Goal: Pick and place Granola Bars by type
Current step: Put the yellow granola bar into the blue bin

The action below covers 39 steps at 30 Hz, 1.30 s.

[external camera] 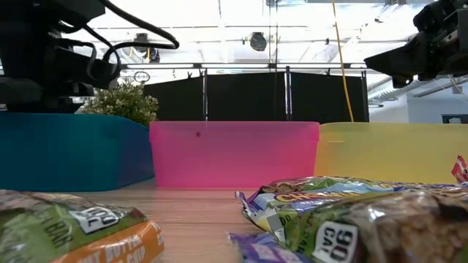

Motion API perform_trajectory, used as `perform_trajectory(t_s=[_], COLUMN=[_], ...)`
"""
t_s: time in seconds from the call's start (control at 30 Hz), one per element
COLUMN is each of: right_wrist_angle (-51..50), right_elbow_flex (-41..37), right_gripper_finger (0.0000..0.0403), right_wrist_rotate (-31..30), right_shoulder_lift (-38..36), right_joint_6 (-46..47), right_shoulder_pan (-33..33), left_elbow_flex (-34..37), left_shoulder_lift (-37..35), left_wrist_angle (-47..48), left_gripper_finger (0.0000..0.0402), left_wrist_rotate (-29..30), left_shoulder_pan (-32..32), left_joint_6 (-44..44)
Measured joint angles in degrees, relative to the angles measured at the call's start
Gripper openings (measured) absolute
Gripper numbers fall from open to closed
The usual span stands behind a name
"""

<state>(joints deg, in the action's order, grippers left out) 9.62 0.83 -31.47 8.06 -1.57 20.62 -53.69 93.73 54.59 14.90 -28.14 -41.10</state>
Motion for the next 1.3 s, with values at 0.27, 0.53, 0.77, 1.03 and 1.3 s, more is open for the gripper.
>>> perform_trajectory(t_s=[0.27, 0.53, 0.77, 1.03, 1.3], right_wrist_angle=[-0.21, -0.98, -0.96, -0.91, -0.89], right_elbow_flex=[-0.01, 0.00, 0.00, 0.02, 0.02], right_gripper_finger=[0.0000, 0.0000, 0.0000, 0.0000, 0.0000], right_wrist_rotate=[0.01, 0.01, 0.01, 0.01, 0.01], right_shoulder_lift=[0.02, 0.02, 0.02, 0.01, 0.02], right_joint_6=[-0.05, -0.12, -0.17, -0.67, -0.64], right_shoulder_pan=[0.00, 0.00, 0.00, 0.00, 0.00], left_elbow_flex=[-5.72, -10.66, -20.16, -25.06, -35.99], left_shoulder_lift=[0.00, 0.00, -0.02, 8.07, 23.48], left_wrist_angle=[5.89, 11.63, 4.40, -18.89, -19.86], left_gripper_finger=[0.0168, 0.0265, 0.0294, 0.0255, 0.0302], left_wrist_rotate=[-1.97, -1.19, -4.86, -3.22, -12.14], left_shoulder_pan=[-0.02, 0.00, -2.05, -9.86, -12.62], left_joint_6=[2.71, 2.31, -1.60, 2.20, 4.09])
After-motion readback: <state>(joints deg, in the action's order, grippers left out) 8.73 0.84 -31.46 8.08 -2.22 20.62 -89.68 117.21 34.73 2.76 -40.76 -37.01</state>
